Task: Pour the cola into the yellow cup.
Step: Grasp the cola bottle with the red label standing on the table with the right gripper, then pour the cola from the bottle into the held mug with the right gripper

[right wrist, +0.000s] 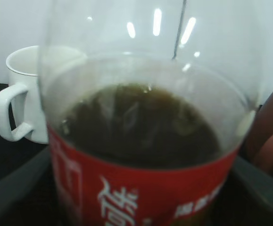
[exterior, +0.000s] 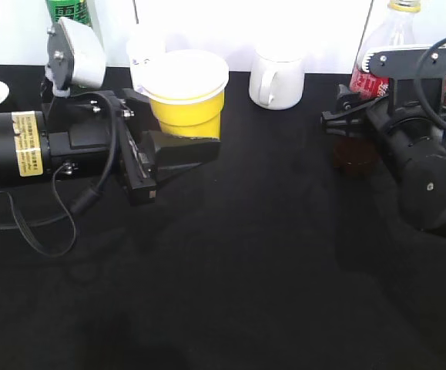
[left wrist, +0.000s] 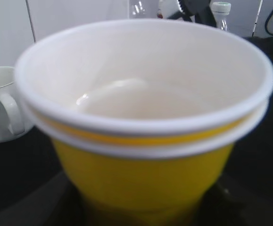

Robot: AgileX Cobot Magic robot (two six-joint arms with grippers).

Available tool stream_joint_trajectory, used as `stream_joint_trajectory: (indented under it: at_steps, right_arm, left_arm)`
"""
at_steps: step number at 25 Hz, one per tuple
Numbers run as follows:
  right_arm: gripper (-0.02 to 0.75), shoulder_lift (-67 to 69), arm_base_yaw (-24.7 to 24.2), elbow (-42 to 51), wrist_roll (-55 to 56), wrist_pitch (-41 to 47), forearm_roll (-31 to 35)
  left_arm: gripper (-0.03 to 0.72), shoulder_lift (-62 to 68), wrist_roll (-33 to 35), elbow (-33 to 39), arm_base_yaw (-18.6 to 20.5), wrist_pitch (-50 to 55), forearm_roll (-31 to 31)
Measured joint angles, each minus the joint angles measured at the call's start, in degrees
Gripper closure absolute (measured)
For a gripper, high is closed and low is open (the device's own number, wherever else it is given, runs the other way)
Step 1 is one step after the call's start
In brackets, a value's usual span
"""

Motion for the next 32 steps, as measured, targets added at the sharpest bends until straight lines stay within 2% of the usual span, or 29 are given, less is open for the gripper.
stream_joint_trajectory:
  at_steps: [3, 5, 14, 17, 20, 24, 26, 32]
  right_arm:
    - [0.16, 0.5, 0.0, 0.0, 0.0, -0.2, -0.1]
    - [0.23, 0.6, 0.0, 0.0, 0.0, -0.3, -0.1]
    - [0.232, 0.7, 0.0, 0.0, -0.2, -0.6, -0.1]
    - [0.232, -0.8, 0.0, 0.0, -8.1, 0.6, -2.7]
    - [0.232, -6.1, 0.0, 0.0, -13.3, 0.8, -8.2]
    - [0.234, -9.5, 0.0, 0.0, -25.2, 0.9, -16.6]
    - [0.234, -10.0, 0.0, 0.0, -28.9, 1.4, -18.4]
    - [0.234, -10.3, 0.0, 0.0, -45.5, 1.2, -22.2]
  left_arm:
    - [0.239, 0.0, 0.0, 0.0, 0.0, 0.0, 0.0]
    - [0.239, 0.0, 0.0, 0.0, 0.0, 0.0, 0.0]
    - [0.239, 0.0, 0.0, 0.0, 0.0, 0.0, 0.0]
    - [0.239, 0.0, 0.0, 0.1, -0.1, -0.2, -0.1]
    - [0.239, 0.0, 0.0, -0.1, -0.1, -0.3, -2.3]
    - [0.239, 3.0, 0.0, -8.1, -3.1, 1.9, -2.8]
    - [0.239, 7.0, 0.0, -12.4, -5.4, 2.4, -2.8]
    - [0.239, 9.4, 0.0, -14.6, -6.4, 3.7, -3.0]
